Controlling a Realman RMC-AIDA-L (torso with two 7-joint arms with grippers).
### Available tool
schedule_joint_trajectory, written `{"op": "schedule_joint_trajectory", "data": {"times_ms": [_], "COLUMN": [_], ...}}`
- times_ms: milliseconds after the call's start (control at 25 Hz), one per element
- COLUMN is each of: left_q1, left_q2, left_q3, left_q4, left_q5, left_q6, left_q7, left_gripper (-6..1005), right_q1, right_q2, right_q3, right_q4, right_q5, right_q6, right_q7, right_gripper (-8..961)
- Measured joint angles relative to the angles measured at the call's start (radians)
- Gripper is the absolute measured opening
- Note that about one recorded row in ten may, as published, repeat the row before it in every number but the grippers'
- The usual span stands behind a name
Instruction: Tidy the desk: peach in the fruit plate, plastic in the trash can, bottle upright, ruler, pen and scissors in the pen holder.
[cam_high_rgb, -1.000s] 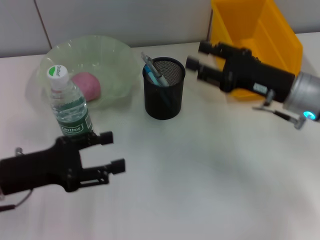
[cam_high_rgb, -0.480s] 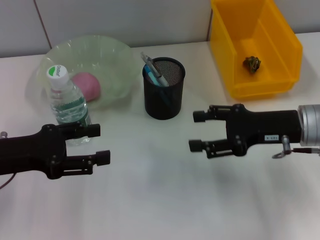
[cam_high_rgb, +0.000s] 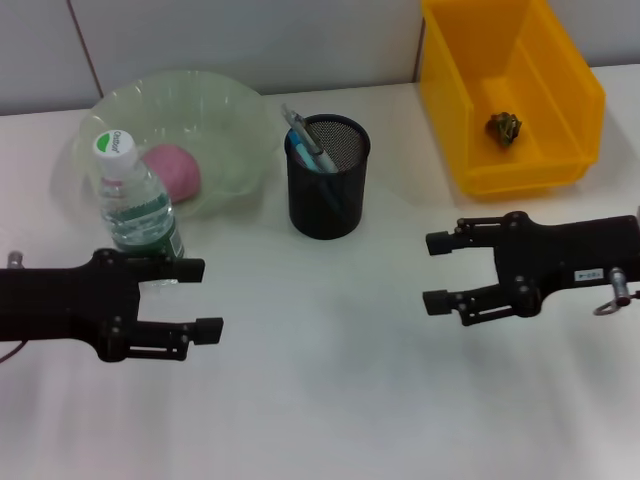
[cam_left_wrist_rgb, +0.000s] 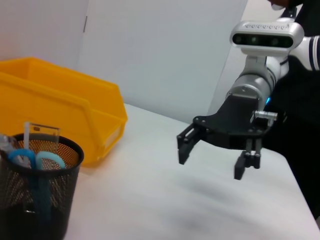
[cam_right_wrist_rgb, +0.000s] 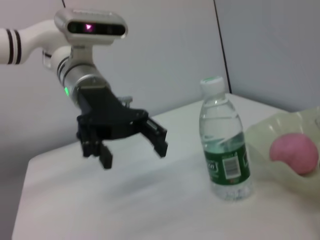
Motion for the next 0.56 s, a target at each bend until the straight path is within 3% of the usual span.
{"op": "schedule_joint_trajectory", "data": {"times_ms": [280, 560], "left_q1": [-0.013, -0.017], "left_q2": [-0.007, -0.017], "left_q3": [-0.009, -0.008], "left_q4": [0.012, 0.014], "left_q5": [0.020, 0.022], "left_q6": [-0.020, -0.020], "left_q7": [0.012, 0.014], "left_gripper": [827, 827], "right_q1": [-0.004, 0.000], "right_q2": [-0.004, 0.014], "right_q3": [0.008, -0.003], "right_q4": [-0.047, -0.045], "right_q5": [-0.030, -0.031], "right_q6": [-0.021, -0.014], "right_q7": [0.028, 0.017], "right_gripper": [820, 820]}}
